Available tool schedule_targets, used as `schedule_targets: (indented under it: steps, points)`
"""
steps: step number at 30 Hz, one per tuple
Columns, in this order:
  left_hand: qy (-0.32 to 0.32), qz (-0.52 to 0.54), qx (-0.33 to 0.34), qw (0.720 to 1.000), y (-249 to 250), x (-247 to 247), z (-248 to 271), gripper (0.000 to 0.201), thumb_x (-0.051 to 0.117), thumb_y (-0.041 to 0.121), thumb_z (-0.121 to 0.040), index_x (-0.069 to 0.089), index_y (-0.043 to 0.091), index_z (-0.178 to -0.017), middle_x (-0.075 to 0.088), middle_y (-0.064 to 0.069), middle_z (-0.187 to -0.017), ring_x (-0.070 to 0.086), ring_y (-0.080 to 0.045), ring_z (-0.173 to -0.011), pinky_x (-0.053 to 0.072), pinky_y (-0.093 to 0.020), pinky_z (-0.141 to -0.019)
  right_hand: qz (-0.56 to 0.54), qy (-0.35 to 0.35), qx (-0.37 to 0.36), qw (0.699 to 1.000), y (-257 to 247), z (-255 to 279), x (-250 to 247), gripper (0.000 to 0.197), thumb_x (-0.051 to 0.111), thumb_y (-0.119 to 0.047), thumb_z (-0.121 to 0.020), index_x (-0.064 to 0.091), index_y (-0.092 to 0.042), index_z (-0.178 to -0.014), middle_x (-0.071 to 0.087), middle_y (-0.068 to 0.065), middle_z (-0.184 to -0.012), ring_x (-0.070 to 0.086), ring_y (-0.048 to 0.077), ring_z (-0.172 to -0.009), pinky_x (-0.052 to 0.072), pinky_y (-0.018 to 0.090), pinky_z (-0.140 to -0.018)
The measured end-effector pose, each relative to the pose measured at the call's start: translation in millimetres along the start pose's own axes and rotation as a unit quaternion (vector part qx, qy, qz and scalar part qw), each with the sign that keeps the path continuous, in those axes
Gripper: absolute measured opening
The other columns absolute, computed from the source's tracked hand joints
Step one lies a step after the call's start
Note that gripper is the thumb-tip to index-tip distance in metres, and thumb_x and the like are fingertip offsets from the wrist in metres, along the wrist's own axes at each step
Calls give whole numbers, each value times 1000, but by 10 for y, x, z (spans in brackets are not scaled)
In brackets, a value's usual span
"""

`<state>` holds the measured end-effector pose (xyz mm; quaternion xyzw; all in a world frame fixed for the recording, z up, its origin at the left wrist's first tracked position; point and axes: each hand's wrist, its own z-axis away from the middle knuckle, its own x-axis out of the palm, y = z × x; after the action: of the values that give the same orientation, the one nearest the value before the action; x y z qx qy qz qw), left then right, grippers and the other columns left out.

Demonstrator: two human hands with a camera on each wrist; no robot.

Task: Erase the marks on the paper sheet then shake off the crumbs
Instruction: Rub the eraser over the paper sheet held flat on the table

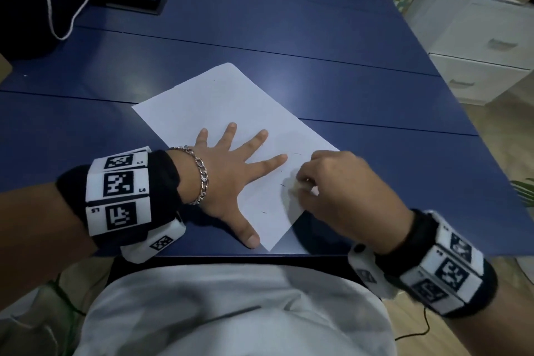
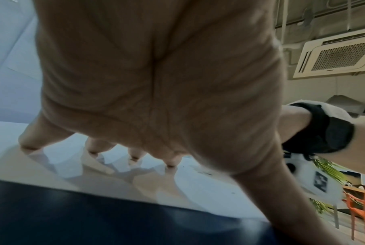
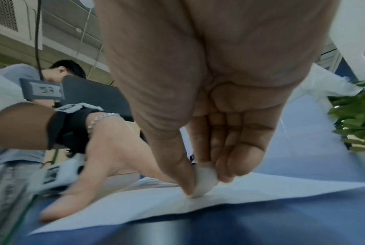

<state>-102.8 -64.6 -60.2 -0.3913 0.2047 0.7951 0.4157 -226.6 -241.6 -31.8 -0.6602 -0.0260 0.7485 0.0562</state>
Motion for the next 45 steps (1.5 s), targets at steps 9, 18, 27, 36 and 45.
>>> schedule_targets:
  steps: [9,18,27,36,45]
  points:
    - [-8,29,31,999,-91,-75,81,146,65,100,-51,-47,62,-136,-50,7,-159,-38,-41,-150,-14,-67,-122,-139,65,38,987,123,435,-33,11,69,-39,-94,76,-31,-95,65,-12,-86,62,8,-80,50,23,-73]
    - [34,61,63,996,-345,-379,114,94,52,64,-99,-24,59,-154,-34,11,-168,-21,-30,-159,-1,-51,-130,-255,119,187,941,453,978,37,5,74,-53,-87,74,-51,-91,69,-35,-91,66,-4,-86,46,17,-65]
    - [28,-59,54,996,2,-212,41,98,48,78,-92,-13,49,-161,-12,2,-175,9,-31,-160,15,-49,-128,-241,100,124,957,422,886,88,10,79,-38,-88,78,-42,-98,69,-24,-93,66,1,-86,46,9,-71]
    - [55,-11,37,998,137,-423,-145,119,58,91,-75,-3,42,-165,-4,-4,-175,10,-37,-159,20,-55,-126,-172,32,28,984,448,406,-118,10,74,-41,-93,77,-35,-100,69,-16,-90,64,4,-86,51,20,-74]
    - [11,9,-8,1000,186,-271,-295,137,61,99,-60,-30,56,-152,-37,8,-167,-20,-47,-156,13,-70,-123,-49,1,-46,998,442,-222,-54,16,63,-33,-93,72,-20,-93,64,-6,-89,61,16,-79,56,37,-74]
